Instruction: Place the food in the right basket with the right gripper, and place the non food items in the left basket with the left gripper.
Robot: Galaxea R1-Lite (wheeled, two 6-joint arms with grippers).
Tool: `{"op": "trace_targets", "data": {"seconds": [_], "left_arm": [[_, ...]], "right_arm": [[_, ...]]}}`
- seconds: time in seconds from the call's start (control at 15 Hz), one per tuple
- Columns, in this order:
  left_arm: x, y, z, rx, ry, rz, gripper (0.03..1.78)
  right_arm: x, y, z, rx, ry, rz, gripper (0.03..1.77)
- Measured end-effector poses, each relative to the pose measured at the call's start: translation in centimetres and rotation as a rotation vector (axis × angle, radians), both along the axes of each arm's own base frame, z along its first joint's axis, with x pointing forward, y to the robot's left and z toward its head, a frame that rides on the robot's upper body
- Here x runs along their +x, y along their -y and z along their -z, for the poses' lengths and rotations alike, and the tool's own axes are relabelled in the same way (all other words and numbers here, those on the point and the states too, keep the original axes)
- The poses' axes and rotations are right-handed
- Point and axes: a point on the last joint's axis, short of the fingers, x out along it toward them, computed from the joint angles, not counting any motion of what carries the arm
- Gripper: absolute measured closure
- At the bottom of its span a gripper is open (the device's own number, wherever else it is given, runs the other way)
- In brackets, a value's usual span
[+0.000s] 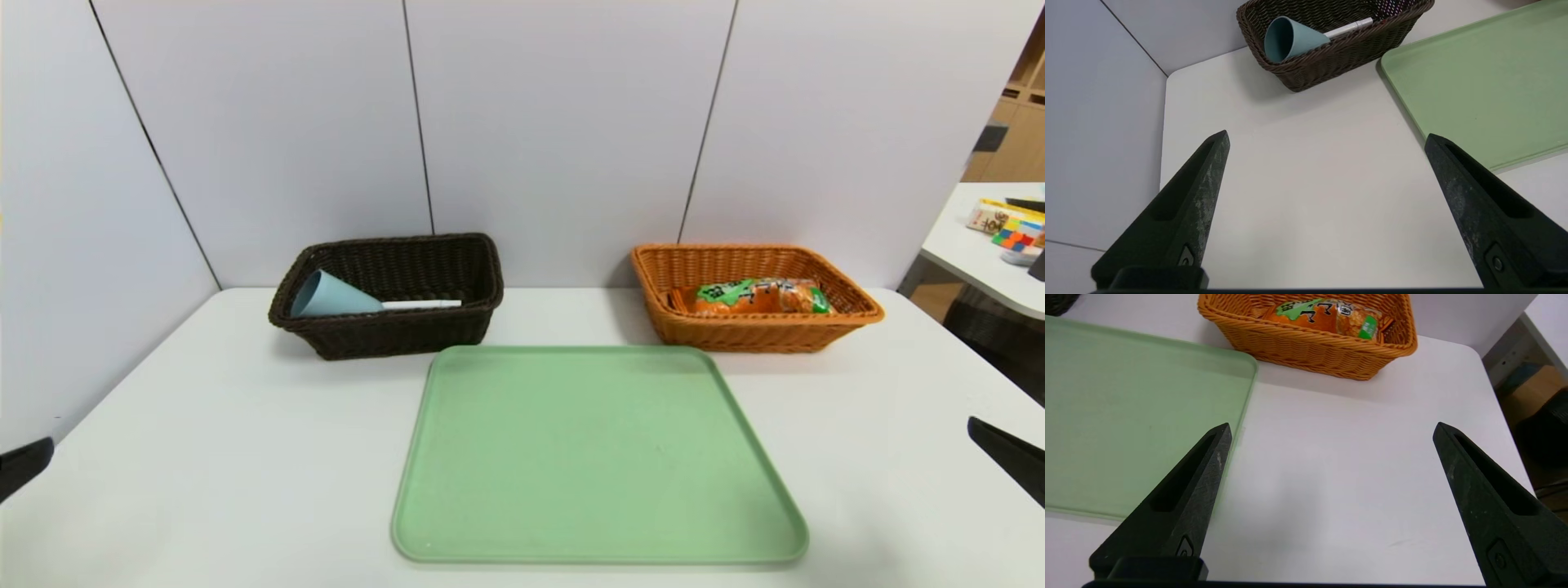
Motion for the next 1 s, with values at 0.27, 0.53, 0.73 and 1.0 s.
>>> {"op": "trace_targets", "data": {"seconds": [0.27,0.53,0.73,1.0], "left_arm": [[-2.6,-0.6,2.4,-0.019,0.030,0.014,0.12],[-4.5,-0.8,4.4,-0.036,0.063,-0.006,0.12],[-5.6,-0.8,6.5,-0.045,0.066,-0.007,0.12],[-6.3,-0.6,8.1,-0.077,0.069,-0.034,0.12]], "right_arm": [[-1.2,0.6,0.7,-0.004,0.022,0.056,0.10],[-2.7,0.9,2.0,-0.001,0.039,0.082,0.10],[-3.7,1.0,3.5,-0.001,0.039,0.083,0.10],[-4.4,1.0,4.6,0.002,0.045,0.081,0.10]]}}
